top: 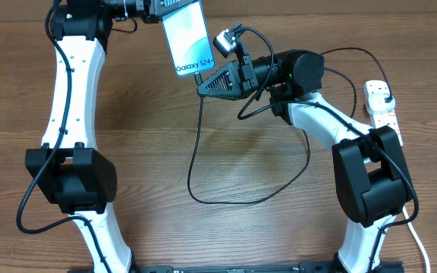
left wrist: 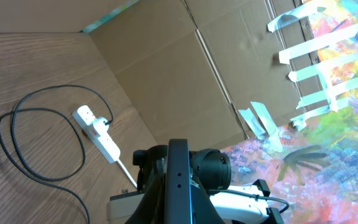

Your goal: Plug charger to phone and switch on socket

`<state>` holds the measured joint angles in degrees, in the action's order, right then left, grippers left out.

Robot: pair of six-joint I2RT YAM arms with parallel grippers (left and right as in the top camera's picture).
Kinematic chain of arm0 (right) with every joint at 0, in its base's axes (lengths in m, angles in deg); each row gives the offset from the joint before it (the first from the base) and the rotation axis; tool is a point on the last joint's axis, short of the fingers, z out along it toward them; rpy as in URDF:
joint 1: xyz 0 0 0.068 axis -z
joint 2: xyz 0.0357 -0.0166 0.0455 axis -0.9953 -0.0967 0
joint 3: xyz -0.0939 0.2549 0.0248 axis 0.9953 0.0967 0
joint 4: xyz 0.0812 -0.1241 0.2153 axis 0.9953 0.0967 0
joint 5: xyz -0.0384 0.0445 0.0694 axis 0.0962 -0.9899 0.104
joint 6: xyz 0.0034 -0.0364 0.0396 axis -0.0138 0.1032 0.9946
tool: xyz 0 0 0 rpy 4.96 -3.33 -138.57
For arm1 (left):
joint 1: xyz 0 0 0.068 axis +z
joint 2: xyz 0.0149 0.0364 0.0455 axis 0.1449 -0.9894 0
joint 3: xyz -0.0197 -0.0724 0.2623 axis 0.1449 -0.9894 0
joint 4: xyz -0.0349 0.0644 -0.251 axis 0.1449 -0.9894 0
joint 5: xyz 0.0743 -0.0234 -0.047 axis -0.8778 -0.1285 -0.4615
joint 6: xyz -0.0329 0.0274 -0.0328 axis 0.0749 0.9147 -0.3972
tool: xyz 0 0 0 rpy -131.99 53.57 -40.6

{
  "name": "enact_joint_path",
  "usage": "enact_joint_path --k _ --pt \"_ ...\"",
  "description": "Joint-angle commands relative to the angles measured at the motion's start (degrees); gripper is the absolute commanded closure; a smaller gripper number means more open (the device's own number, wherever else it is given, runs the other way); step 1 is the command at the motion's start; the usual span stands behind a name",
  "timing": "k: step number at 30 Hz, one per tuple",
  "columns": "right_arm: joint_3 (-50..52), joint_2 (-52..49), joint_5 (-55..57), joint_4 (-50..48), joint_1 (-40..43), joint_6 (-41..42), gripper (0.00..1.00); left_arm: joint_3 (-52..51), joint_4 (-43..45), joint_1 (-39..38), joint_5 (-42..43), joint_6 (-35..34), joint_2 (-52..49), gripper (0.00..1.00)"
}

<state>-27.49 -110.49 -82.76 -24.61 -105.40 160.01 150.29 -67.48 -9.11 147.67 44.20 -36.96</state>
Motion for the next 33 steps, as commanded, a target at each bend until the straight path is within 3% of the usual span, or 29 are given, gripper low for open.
enact_joint_path --k 1,8,9,11,18,26,29,33 --pt "-0.79 0.46 7.93 -0.11 0.90 -1.53 0.96 0.83 -0.22 -2.21 6.23 1.09 -0.11 0.96" --pt "-0.79 0.46 7.89 -0.11 1.20 -1.29 0.93 0.83 -0.22 -2.14 5.95 1.60 -0.11 0.96" --pt "-0.79 0.46 7.72 -0.11 1.20 -1.29 0.74 0.83 -0.22 -1.88 5.42 1.64 -0.11 0.96" --pt "-0.76 0.46 7.04 -0.13 1.20 -1.31 0.53 0.83 -0.11 -1.36 4.96 1.92 -0.11 0.96" --pt "-0.76 0.46 5.35 -2.49 1.20 -1.29 0.00 0.83 -0.02 3.52 3.85 2.05 -0.11 0.96" --pt "-0.61 0.46 5.55 -0.42 2.69 -1.66 0.00 0.83 -0.85 7.76 4.35 1.90 -0.11 0.96" --pt "-0.39 0.46 5.49 6.58 4.09 -5.33 0.00 0.83 -1.86 7.98 4.31 1.92 -0.11 0.96" --pt "-0.11 0.46 5.38 24.96 6.40 -16.24 0.00 0.83 -1.97 7.98 4.07 1.92 -0.11 0.96"
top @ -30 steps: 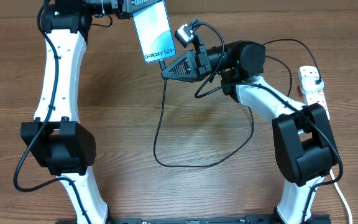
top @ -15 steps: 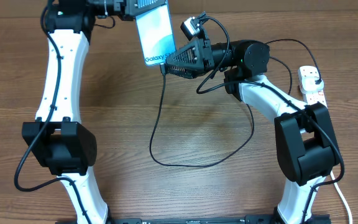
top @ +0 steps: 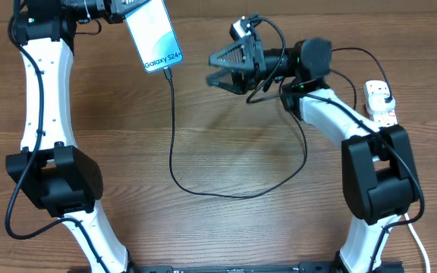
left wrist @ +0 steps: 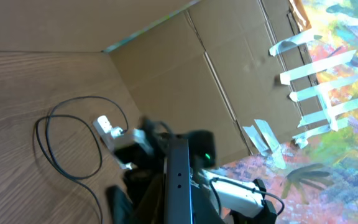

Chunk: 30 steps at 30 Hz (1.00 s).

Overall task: Plug charger to phone and switch on socket
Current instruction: 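Open the right gripper and pull it back from the phone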

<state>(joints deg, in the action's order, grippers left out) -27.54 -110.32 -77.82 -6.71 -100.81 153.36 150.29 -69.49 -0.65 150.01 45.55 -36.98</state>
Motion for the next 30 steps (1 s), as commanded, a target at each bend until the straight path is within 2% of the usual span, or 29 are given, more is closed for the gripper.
enact_joint_path --k 1,10,11,12,15,19,22,26,30 --pt "-0.07 0.28 0.55 10.80 2.23 -12.13 0.00 0.83 0.04 -0.48 1.68 0.57 -0.09 0.96" --pt "-0.07 0.33 6.86 47.63 6.80 -38.25 0.00 0.83 0.02 -0.48 0.02 0.59 -0.09 0.96" --pt "-0.07 0.46 8.48 51.87 7.06 -41.13 0.00 0.83 0.02 -0.48 -0.20 0.59 -0.09 0.96" --pt "-0.07 0.96 13.99 62.38 7.34 -48.46 0.00 0.83 0.02 -0.48 -0.52 0.63 -0.09 0.96" --pt "-0.07 2.36 22.75 74.86 7.45 -56.83 0.00 0.83 0.02 -0.61 -1.92 0.63 -0.09 0.96" --pt "-0.07 5.70 33.11 85.35 7.43 -61.88 0.00 0.81 -0.35 -1.31 -3.78 0.90 -0.09 0.96" --pt "-0.07 9.70 43.01 91.30 7.43 -62.38 0.00 0.81 -3.37 -2.47 -4.46 3.69 -0.09 0.96" --pt "-0.09 15.67 53.70 96.26 7.43 -61.40 0.00 0.70 -13.35 -5.07 -7.96 13.31 -0.17 0.96" --pt "-0.09 21.70 57.70 99.23 7.43 -62.05 0.00 0.70 -27.65 -8.20 -18.99 24.79 -0.17 0.96"
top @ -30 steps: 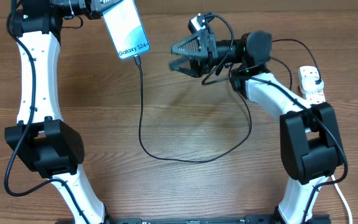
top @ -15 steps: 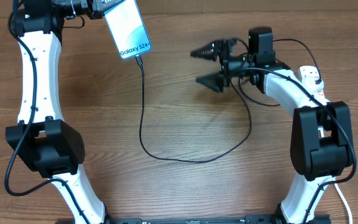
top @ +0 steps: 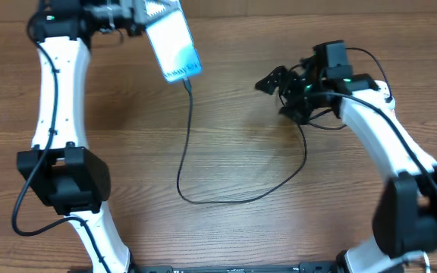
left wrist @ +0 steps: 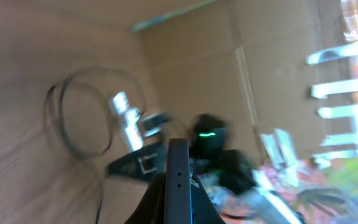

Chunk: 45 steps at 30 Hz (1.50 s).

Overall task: Plug charger to phone and switch on socket
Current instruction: 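Open the right gripper and pull it back from the phone, then lower the plugged phone onto the table with the left gripper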

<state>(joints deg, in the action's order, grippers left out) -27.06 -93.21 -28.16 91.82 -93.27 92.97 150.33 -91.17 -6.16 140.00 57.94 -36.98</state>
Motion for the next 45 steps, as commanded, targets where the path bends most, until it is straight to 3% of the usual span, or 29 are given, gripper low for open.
enact_joint_path --k 1,5,8,13,21,26,45 --pt "-0.57 6.03 8.72 1.46 -0.11 -2.03 0.00 0.66 -9.29 -3.58 -12.35 14.75 -0.17 0.96" --pt "-0.57 9.94 11.61 3.89 -0.11 -3.10 0.00 0.52 -18.21 -7.41 -22.21 20.87 -0.17 0.96" --pt "-0.57 11.08 11.85 4.76 -0.11 -3.52 0.00 0.04 -21.92 -10.60 -29.94 21.66 -0.20 0.96" --pt "-0.55 11.04 11.85 5.75 -0.11 -3.50 0.00 -3.67 -21.59 -14.88 -34.40 21.62 -0.20 0.96" --pt "-0.55 11.04 11.87 7.26 -0.11 -3.54 0.00 -17.31 -9.88 -19.15 -34.23 17.14 -0.20 0.95" --pt "-0.55 11.04 11.89 8.02 -0.11 -4.98 0.00 -25.03 -1.44 -19.58 -28.85 13.75 -0.20 0.94" --pt "-0.55 11.04 12.11 9.14 -0.11 -5.03 0.00 -43.30 15.96 -19.96 -29.20 1.40 -0.20 0.96"
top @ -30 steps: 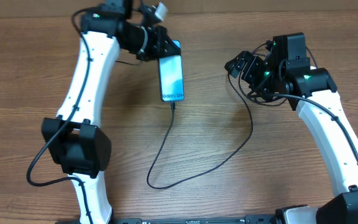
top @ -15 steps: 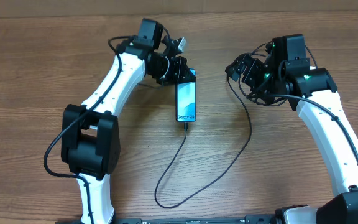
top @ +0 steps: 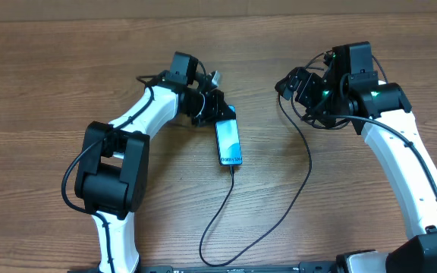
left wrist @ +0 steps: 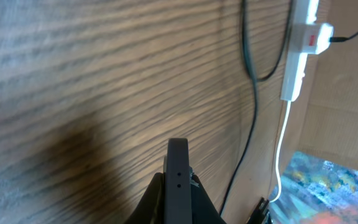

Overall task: Plug charger to phone and switch on socket
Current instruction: 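Lower the plugged phone onto the table with the left gripper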

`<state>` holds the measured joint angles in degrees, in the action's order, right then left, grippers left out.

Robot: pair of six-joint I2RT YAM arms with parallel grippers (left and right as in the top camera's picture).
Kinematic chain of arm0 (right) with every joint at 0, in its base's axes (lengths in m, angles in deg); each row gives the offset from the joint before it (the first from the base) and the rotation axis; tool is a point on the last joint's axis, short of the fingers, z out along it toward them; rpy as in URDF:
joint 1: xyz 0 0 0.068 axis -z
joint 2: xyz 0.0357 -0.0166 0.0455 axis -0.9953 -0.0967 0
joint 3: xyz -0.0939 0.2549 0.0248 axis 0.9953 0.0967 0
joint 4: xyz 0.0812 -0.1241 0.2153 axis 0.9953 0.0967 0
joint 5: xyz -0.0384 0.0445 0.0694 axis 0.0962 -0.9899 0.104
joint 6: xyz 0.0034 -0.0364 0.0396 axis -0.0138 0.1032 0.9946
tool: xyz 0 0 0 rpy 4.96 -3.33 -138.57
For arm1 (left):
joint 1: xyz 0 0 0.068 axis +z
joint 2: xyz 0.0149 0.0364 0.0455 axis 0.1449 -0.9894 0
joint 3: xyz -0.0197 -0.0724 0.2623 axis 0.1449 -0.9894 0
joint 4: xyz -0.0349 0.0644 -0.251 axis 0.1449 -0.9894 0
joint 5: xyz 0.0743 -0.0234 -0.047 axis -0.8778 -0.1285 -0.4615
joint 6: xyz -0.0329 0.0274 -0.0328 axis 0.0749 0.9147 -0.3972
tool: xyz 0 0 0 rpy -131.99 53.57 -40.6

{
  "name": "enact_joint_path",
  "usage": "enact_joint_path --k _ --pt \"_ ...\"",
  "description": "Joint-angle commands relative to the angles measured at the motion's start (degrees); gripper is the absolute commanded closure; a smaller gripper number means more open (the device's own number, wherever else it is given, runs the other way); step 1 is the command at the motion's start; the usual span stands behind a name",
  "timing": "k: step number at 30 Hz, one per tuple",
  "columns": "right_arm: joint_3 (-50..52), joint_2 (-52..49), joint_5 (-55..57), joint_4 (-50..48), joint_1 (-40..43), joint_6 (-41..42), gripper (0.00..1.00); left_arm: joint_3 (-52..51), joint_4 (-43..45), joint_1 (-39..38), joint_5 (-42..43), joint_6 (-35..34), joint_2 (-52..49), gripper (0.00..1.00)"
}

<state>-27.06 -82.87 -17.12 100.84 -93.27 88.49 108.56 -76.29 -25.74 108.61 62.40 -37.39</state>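
Note:
The phone (top: 228,142) lies screen-up, low over or on the wooden table (top: 67,91) at centre; contact cannot be told. My left gripper (top: 218,112) is shut on its far end. In the left wrist view the phone's dark edge (left wrist: 178,177) stands between the fingers (left wrist: 157,202). The black charger cable (top: 226,205) is plugged into the phone's near end and loops right towards my right gripper (top: 293,82), which looks open and holds nothing. The white socket strip (left wrist: 298,53) with its red switch (left wrist: 316,38) shows only in the left wrist view.
The cable's loop (top: 294,189) lies across the front middle of the table. My right arm (top: 389,136) covers the back right of the table in the overhead view. A cardboard wall (left wrist: 347,124) stands behind the strip.
My left gripper has brought the phone from high at the back of the table down to its centre, screen up. The right gripper has shifted a little right.
At first the left gripper held the phone up at the back and the right gripper was at its lower end with the cable. Then the right gripper was open and apart, the cable hanging from the phone. Later it was farther right. Now the phone is down at centre.

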Motion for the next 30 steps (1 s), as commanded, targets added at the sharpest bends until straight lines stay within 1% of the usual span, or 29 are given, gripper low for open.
enact_joint_path --k 1,6,8,11,24,30 --pt "-0.55 0.70 1.33 0.28 -0.11 -0.55 0.00 -2.12 1.44 -0.39 2.19 -3.06 0.22 0.96" --pt "-0.13 0.70 1.90 0.52 -0.11 -0.55 0.00 -4.20 1.73 -0.42 2.10 -3.04 0.22 0.96" --pt "0.07 0.70 1.90 0.57 -0.11 -0.55 0.00 -4.83 1.53 -0.44 0.63 -3.02 0.22 0.96" --pt "0.09 0.70 1.88 0.57 -0.11 -0.52 0.00 -5.62 1.51 -0.63 -0.39 -3.04 0.22 0.93" --pt "0.09 0.70 1.90 0.57 -0.11 -0.55 0.00 -6.01 -0.07 -0.72 -1.97 -2.10 0.22 0.93" --pt "0.09 0.70 1.90 0.57 -0.11 -0.55 0.00 -6.08 -1.60 -0.72 -2.01 -0.09 0.22 0.92"
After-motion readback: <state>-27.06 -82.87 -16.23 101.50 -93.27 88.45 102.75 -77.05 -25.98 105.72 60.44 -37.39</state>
